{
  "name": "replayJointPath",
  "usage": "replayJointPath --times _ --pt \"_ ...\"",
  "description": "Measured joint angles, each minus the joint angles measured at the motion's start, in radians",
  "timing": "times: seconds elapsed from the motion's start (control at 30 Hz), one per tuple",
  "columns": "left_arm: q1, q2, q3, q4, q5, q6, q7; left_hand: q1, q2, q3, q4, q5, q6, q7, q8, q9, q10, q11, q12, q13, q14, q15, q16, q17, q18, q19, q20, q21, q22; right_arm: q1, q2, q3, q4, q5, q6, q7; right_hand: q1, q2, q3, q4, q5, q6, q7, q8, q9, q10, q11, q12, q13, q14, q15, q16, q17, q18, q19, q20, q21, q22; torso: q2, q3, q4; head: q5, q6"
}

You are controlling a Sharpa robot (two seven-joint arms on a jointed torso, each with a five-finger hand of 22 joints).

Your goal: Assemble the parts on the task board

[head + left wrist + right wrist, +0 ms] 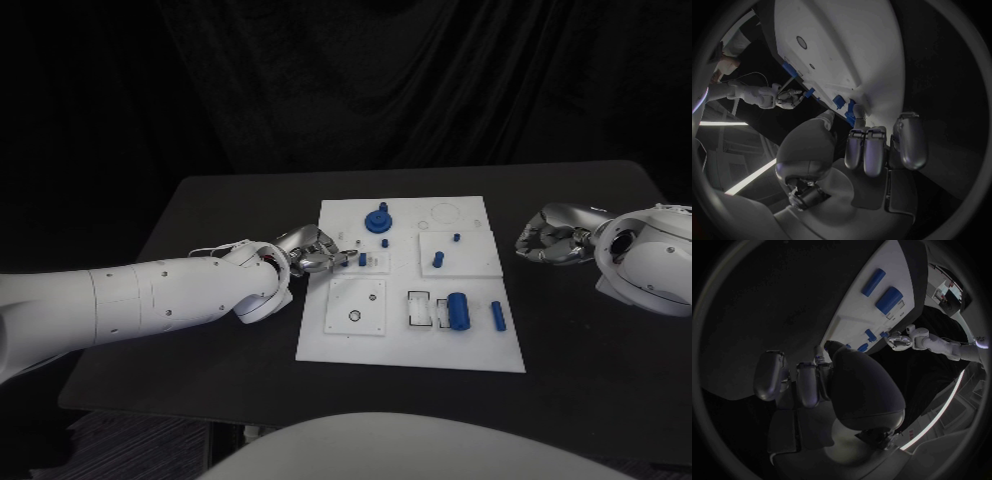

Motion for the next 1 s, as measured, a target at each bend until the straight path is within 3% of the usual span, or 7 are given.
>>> replayJointPath --times 0.17,0.33,0.43,0.53,0.63,0.8,1.0 --pt "0.0 0.0 0.0 -0.002 0.0 0.004 0.001 -0.083 0.053 -0.103 0.002 -0.059 0.0 0.0 -0.009 0.0 0.0 0.0 0.0 0.0 0.0 0.0 0.0 0.0 0.0 0.001 0.001 0.0 0.0 0.0 0.0 0.0 -0.002 0.0 0.0 0.0 0.0 0.0 0.0 0.0 0.0 0.0 0.0 0.0 0.0 0.0 0.0 0.0 0.0 0.0 0.0 0.0 0.0 0.0 0.0 0.0 0.0 0.0 0.0 -0.0001 -0.0003 0.0 0.0" --pt "0.0 -0.001 0.0 -0.005 0.0 0.005 0.005 -0.124 0.098 -0.169 0.002 -0.111 -0.004 0.004 -0.01 0.0 0.003 0.003 0.0 0.0 -0.004 0.004 0.0 0.0 0.0 0.0 0.008 0.0 0.0 0.0 0.0 0.0 -0.002 0.0 0.0 0.0 0.0 0.0 0.0 0.0 0.0 0.0 0.0 0.0 0.0 0.0 0.0 0.0 0.0 0.0 0.0 0.0 0.0 0.0 0.0 0.0 0.0 0.0 0.0 -0.0001 -0.0002 0.0 0.0" --pt "0.0 -0.001 0.0 -0.006 0.0 0.004 0.012 -0.127 0.133 -0.192 0.002 -0.112 -0.004 0.004 -0.006 0.0 0.004 0.004 0.0 0.0 -0.004 0.004 0.0 0.0 0.0 0.0 0.008 0.0 0.0 0.0 0.0 0.0 -0.003 0.0 0.0 0.0 0.0 0.0 0.0 0.0 0.0 0.0 0.0 0.0 0.0 0.0 0.0 0.0 0.0 0.0 0.0 0.0 0.0 0.0 0.0 0.0 0.0 0.0 0.0 -0.0001 -0.0002 0.0 0.0" --pt "0.0 -0.001 0.0 -0.008 0.0 0.004 0.022 -0.121 0.183 -0.209 0.001 -0.112 -0.004 0.004 0.01 0.0 0.004 0.004 0.0 0.0 -0.004 0.004 0.0 0.0 0.0 0.0 0.007 0.0 0.0 0.0 0.0 0.0 -0.003 0.0 0.0 0.0 0.0 0.0 0.0 0.0 0.0 0.0 0.0 0.0 0.0 0.0 0.0 0.0 0.0 0.0 0.0 0.0 0.0 0.0 0.0 0.0 0.0 0.0 0.0 -0.0001 -0.0002 0.001 0.0" --pt "0.0 0.0 0.0 -0.01 0.0 0.004 0.032 -0.114 0.211 -0.219 0.002 -0.11 -0.004 0.004 0.016 0.0 0.004 0.004 0.0 0.0 -0.004 0.004 0.0 0.0 0.0 0.0 0.007 -0.004 0.0 0.0 0.001 0.0 -0.004 0.0 0.0 0.0 0.0 0.0 0.0 0.0 0.0 0.0 0.0 0.0 0.0 0.0 0.0 0.0 0.0 0.0 0.0 0.0 0.0 0.0 0.0 0.0 0.0 0.0 0.0 0.0 -0.0002 0.001 0.0" --pt "0.0 0.0 0.0 -0.014 0.0 0.009 0.043 -0.105 0.278 -0.234 0.001 -0.081 -0.004 0.004 0.029 0.0 0.004 0.004 0.0 0.0 -0.004 0.004 0.0 0.0 0.0 0.0 0.007 -0.004 0.0 0.0 0.002 0.0 -0.004 0.0 0.0 0.0 0.0 0.0 0.0 0.0 0.0 0.0 0.0 0.0 0.0 0.0 0.0 0.0 0.0 0.0 0.0 0.0 0.0 0.0 0.0 0.0 0.0 0.0 0.0 0.0002 -0.0002 0.001 0.0" --pt "0.0 0.002 0.0 -0.019 0.0 0.021 0.05 -0.079 0.305 -0.253 -0.002 -0.036 -0.007 0.007 0.037 0.0 0.004 0.004 0.0 0.0 -0.004 0.004 0.0 0.0 0.0 0.0 0.007 -0.004 0.0 0.0 0.002 0.0 -0.004 0.0 0.0 -0.001 0.0 0.0 0.006 0.0 0.0 0.0 0.0 0.0 0.0 0.0 0.0 0.0 0.0 0.0 0.0 0.0 0.0 0.0 0.0 0.0 0.0 0.0 0.0 0.0003 -0.0001 0.001 0.0"
